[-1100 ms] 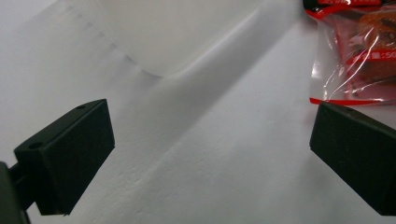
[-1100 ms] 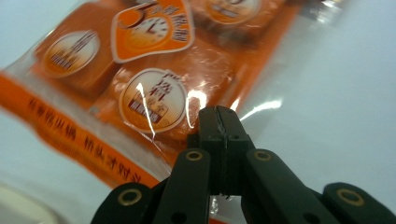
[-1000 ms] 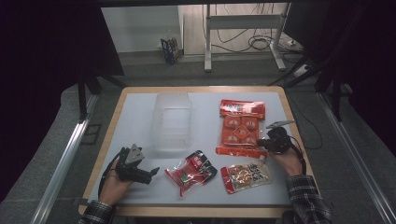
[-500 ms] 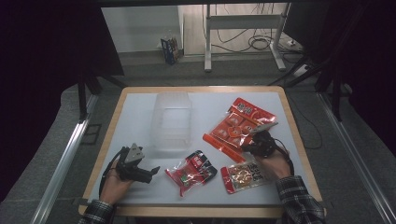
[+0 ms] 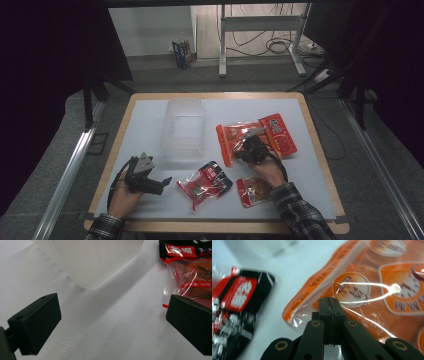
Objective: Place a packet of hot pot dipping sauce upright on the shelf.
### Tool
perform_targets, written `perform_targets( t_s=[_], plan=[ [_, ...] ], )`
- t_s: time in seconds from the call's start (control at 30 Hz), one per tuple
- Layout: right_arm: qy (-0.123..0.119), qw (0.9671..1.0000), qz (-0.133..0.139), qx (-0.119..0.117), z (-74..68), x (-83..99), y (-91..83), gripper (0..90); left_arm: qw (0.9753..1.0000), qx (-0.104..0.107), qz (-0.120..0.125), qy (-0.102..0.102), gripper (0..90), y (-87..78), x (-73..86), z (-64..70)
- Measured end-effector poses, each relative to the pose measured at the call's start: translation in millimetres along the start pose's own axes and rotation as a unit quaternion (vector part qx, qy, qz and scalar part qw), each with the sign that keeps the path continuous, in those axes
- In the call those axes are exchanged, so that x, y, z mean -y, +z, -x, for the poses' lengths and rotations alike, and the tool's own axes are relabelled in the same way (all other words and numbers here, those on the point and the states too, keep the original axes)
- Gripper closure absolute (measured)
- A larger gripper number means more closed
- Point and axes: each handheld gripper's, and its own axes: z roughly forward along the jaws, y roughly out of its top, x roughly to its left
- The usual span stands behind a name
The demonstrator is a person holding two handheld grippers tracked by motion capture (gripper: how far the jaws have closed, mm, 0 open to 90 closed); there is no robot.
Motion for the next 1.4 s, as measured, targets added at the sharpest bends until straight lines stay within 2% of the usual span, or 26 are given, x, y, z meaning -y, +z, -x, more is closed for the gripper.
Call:
perform_targets(
  t_s=[0.07, 0.2, 0.3, 0.33, 0.43, 0.5, 0.53, 0.57, 0.6, 0.63, 0.67, 0.83, 0.87, 0.93, 0.97, 1.0, 1.07, 1.17, 1.2, 1.3, 1.33, 1.37, 1.4],
  plan=[
    [0.01, 0.9999, 0.01, 0.001, -1.3, -7.3, 9.0, 88.4, 1.0, 0.0, -0.001, 0.001, 0.0, 0.1, 0.4, 0.2],
    [-0.006, 0.9999, 0.006, 0.013, -5.5, -8.9, 7.5, 86.9, 1.0, 0.001, -0.001, 0.0, 0.0, -1.5, 2.1, -1.8],
    [-0.017, 0.9996, 0.008, 0.019, -8.1, -8.5, 5.6, 82.4, 1.0, 0.0, -0.001, -0.001, 0.0, -2.5, 2.7, -2.4],
    [-0.033, 0.999, 0.007, 0.03, -10.5, -8.1, 2.6, 78.0, 1.0, -0.003, 0.0, 0.0, 0.0, -3.4, 2.9, -2.3],
    [-0.04, 0.9983, 0.007, 0.043, -11.1, -7.2, -2.5, 73.9, 1.0, -0.003, 0.0, 0.001, 0.0, -3.6, 3.0, -2.1],
    [-0.036, 0.9983, 0.014, 0.044, -8.8, -5.8, -8.8, 68.8, 1.0, -0.002, -0.002, 0.003, 0.0, -3.3, 3.1, -1.9],
    [-0.027, 0.9983, 0.022, 0.048, -4.6, -3.5, -16.6, 60.1, 1.0, -0.004, -0.002, 0.003, 0.0, -3.0, 3.2, -1.5],
    [-0.027, 0.9983, 0.022, 0.048, -4.6, -3.5, -16.6, 60.1, 1.0, -0.004, -0.002, 0.003, 0.0, -3.0, 3.2, -1.5],
    [-0.02, 0.9981, 0.024, 0.053, 0.7, -0.3, -23.1, 51.7, 1.0, -0.004, -0.002, 0.005, 0.0, -2.9, 3.2, -1.5],
    [-0.02, 0.9981, 0.024, 0.053, 0.7, -0.3, -23.1, 51.7, 1.0, -0.005, -0.002, 0.006, 0.0, -2.8, 3.3, -1.5],
    [-0.015, 0.9978, 0.026, 0.059, 5.9, 3.6, -28.0, 44.7, 1.0, -0.007, -0.002, 0.007, 0.0, -2.8, 3.4, -1.4],
    [-0.002, 0.9968, 0.036, 0.071, 16.2, 10.3, -37.6, 30.3, 0.9999, -0.01, 0.0, 0.01, 0.0, -2.7, 4.0, -0.7],
    [0.005, 0.9958, 0.042, 0.081, 21.4, 12.4, -43.3, 24.0, 0.9998, -0.012, 0.0, 0.013, 0.0, -2.2, 4.4, -0.7],
    [0.01, 0.9946, 0.044, 0.093, 27.9, 14.4, -48.7, 17.7, 0.9998, -0.014, -0.001, 0.016, 0.0, -2.1, 4.6, -0.9],
    [0.01, 0.9946, 0.044, 0.093, 27.9, 14.4, -48.7, 17.7, 0.9998, -0.014, -0.001, 0.016, 0.0, -2.1, 4.6, -0.9],
    [0.019, 0.993, 0.047, 0.107, 34.8, 17.4, -54.6, 14.4, 0.9998, -0.014, -0.001, 0.017, 0.0, -2.3, 4.8, -1.0],
    [0.024, 0.9925, 0.051, 0.108, 38.8, 19.4, -57.7, 13.2, 0.9997, -0.015, 0.0, 0.018, 0.0, -2.6, 4.8, -1.1],
    [0.046, 0.9906, 0.053, 0.117, 52.3, 26.4, -67.1, 8.3, 0.9997, -0.015, 0.003, 0.017, 0.0, -2.7, 4.8, -0.9],
    [0.058, 0.989, 0.054, 0.125, 58.8, 30.6, -72.3, 6.0, 0.9997, -0.015, 0.003, 0.017, 0.0, -2.5, 5.0, -0.6],
    [0.066, 0.9877, 0.051, 0.132, 66.2, 35.8, -77.6, 5.3, 0.9997, -0.015, 0.001, 0.02, 0.0, -2.4, 5.0, -0.7],
    [0.069, 0.9853, 0.048, 0.149, 72.5, 41.6, -82.3, 4.1, 0.9997, -0.014, 0.0, 0.021, 0.0, -2.3, 5.1, -0.6],
    [0.069, 0.9853, 0.048, 0.149, 72.5, 41.6, -82.3, 4.1, 0.9997, -0.014, 0.0, 0.021, 0.0, -2.3, 5.1, -0.6],
    [0.077, 0.9831, 0.045, 0.159, 78.9, 47.3, -86.8, 3.9, 0.9997, -0.014, 0.0, 0.021, 0.0, -2.1, 5.2, -0.5]
  ],
)
